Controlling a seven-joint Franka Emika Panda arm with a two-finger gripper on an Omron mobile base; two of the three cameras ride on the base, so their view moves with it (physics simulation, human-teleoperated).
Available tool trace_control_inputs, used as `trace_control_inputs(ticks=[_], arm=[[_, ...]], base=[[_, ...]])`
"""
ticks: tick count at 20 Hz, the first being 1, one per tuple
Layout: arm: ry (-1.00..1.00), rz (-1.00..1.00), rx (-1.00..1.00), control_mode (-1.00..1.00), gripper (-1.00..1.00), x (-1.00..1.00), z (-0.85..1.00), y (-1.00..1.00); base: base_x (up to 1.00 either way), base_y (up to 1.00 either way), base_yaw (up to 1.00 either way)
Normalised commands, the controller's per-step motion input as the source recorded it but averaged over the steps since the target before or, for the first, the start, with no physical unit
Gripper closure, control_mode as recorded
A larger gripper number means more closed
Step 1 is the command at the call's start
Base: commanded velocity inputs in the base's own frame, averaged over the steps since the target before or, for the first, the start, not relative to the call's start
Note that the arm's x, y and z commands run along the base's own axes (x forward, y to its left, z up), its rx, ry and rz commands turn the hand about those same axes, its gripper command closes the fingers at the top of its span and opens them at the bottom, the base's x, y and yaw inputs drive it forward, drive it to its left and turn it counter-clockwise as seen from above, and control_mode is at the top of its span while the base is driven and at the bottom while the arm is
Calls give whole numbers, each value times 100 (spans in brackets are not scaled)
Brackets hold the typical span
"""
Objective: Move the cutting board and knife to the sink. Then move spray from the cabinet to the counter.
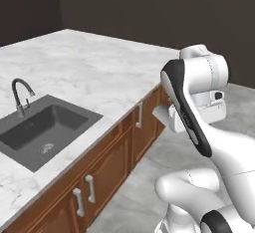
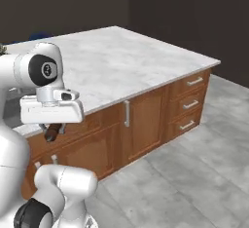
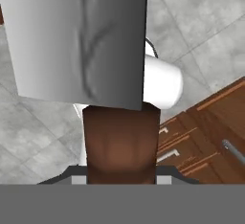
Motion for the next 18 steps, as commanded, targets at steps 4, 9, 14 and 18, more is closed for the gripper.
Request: trace_control_inputs(ticks=[4,9,14,18], arm=[[0,0,0,100,100,0,0,0],[0,0,0,100,100,0,0,0],[0,0,0,100,100,0,0,0],[0,0,0,100,100,0,0,0]], base=[[97,-16,77],[59,-11,89],[37,-3,95],[37,-9,91]])
